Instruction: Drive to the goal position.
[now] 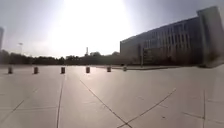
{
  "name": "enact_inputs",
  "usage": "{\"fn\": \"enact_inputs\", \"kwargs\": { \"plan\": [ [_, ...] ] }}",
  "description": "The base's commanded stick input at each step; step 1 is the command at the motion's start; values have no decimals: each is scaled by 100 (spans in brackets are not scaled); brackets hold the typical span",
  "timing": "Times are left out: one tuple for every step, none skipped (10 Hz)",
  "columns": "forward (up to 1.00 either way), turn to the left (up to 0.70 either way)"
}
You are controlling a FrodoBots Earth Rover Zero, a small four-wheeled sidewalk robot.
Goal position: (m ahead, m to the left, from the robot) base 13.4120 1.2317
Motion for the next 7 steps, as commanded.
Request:
{"fn": "enact_inputs", "kwargs": {
  "plan": [
    [70, 0],
    [70, 0],
    [70, 0],
    [70, 0],
    [70, 0],
    [70, 0],
    [70, 0]
  ]
}}
